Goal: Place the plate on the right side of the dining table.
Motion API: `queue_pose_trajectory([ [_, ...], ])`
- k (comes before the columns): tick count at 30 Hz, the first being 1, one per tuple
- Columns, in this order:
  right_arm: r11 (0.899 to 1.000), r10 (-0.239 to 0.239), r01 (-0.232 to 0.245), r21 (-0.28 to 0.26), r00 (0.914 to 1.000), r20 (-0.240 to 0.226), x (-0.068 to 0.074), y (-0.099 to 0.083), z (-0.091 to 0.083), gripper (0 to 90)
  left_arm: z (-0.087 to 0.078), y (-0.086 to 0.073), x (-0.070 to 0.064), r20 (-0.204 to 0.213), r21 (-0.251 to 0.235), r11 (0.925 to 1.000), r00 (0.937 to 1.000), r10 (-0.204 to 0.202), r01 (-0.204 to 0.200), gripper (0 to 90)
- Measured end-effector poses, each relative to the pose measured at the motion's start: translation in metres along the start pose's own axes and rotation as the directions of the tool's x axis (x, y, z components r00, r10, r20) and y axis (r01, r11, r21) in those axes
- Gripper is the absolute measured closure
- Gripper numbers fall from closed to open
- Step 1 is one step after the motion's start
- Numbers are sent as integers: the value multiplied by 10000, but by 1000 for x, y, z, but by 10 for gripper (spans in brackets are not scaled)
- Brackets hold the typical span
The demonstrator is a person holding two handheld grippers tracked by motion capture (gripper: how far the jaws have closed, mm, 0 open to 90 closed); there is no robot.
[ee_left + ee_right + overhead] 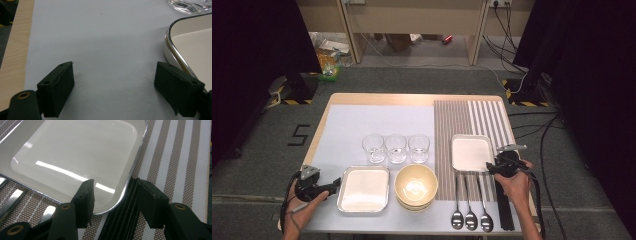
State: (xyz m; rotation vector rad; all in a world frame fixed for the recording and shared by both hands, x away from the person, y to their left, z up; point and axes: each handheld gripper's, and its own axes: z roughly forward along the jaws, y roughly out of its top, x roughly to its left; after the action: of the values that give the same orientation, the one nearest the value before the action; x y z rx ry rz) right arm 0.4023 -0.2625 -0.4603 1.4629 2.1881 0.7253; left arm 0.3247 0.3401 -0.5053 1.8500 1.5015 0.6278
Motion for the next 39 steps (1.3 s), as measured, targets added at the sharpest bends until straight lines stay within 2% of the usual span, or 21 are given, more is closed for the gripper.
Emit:
queue_pose_trajectory([
  [4, 9991, 112, -120, -408, 9997, -207, 0, 5, -7, 474, 0, 0, 0, -5, -4, 10000, 10000, 4, -4, 155],
  [8, 9975, 31, -60, -711, 9992, -407, 4, 9, -15, 457, 0, 0, 0, -23, -10, 10000, 10000, 21, -21, 154],
  [15, 9925, 230, -358, -1165, 9937, -1097, 6, 14, -27, 420, 0, 0, 0, 19, 15, 10000, 10000, 72, -72, 146],
  [21, 9874, 334, -528, -1491, 9910, -1296, 8, 18, -38, 328, 0, 0, 0, 56, 16, 10000, 9999, 86, -87, 135],
  [28, 9860, 205, -479, -1598, 9854, -1693, 17, 23, -43, 274, 0, 0, -1, 59, 28, 9999, 9999, 96, -97, 134],
  [34, 9873, 91, -381, -1539, 9828, -1846, 25, 28, -49, 282, 0, 0, -1, 50, 12, 10000, 10000, 83, -83, 135],
  [37, 9858, 186, -535, -1595, 9770, -2123, 27, 30, -51, 283, 0, 0, -1, 37, 15, 10000, 10000, 78, -78, 135],
  [39, 9871, 106, -435, -1542, 9780, -2082, 29, 31, -53, 288, 1, 0, -1, 36, 25, 10000, 10000, 93, -93, 135],
])
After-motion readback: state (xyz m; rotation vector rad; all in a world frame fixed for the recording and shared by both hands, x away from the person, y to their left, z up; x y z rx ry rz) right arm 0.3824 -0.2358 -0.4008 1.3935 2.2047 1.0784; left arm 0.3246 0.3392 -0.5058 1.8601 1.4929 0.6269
